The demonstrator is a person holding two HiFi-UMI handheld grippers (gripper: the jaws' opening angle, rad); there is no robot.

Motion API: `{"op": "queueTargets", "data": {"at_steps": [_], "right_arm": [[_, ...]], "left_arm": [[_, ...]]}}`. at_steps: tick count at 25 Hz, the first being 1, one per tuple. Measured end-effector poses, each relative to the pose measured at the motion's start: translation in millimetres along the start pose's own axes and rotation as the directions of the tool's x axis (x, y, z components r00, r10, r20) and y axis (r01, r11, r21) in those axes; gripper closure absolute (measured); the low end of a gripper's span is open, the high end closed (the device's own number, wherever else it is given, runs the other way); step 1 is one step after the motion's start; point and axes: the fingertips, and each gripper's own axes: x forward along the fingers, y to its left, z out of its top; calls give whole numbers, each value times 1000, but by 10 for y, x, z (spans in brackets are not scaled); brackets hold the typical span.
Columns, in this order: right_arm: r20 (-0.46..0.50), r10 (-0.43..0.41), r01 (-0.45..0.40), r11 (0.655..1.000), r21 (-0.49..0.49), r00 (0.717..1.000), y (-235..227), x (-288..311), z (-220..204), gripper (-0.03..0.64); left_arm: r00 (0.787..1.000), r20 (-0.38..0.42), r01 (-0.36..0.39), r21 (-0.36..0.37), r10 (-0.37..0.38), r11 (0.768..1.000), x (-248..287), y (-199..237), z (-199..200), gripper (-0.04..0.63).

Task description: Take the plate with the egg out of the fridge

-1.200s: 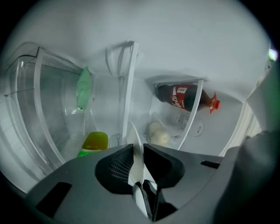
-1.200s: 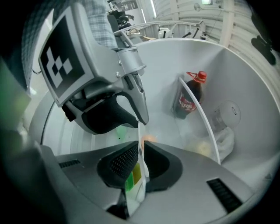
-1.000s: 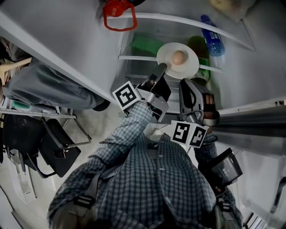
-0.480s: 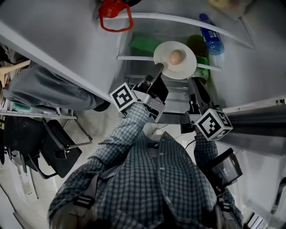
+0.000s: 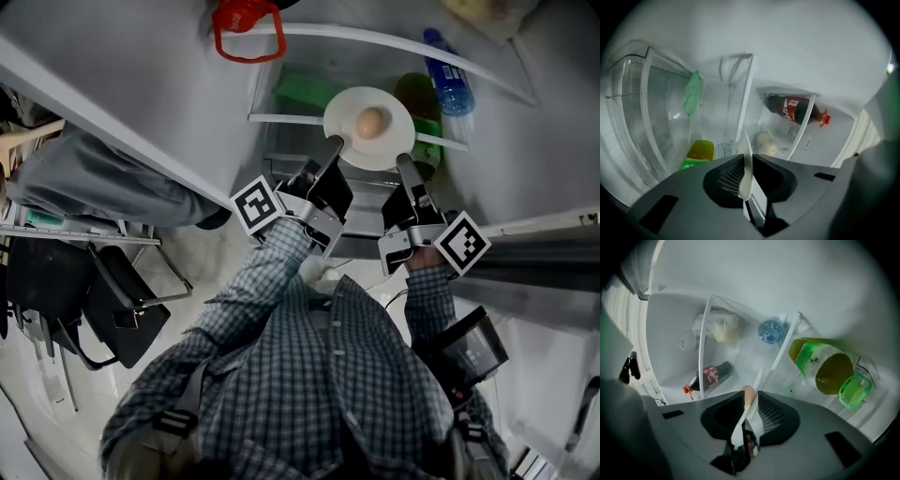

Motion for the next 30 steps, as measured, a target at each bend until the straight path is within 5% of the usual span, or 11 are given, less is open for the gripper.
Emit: {"op": "queueTargets", "data": {"at_steps": [9,30], "right_arm": [[17,27,-29,995,99,999,-1,-23,-27,569],[30,-8,6,998,63,1000,224,-378,-476,569]], "left_arm": [[1000,-3,2,-13,-2,1000,-83,-27,-46,532],[999,-36,-17,-50,15,999,-657,-165,-166,533]]}}
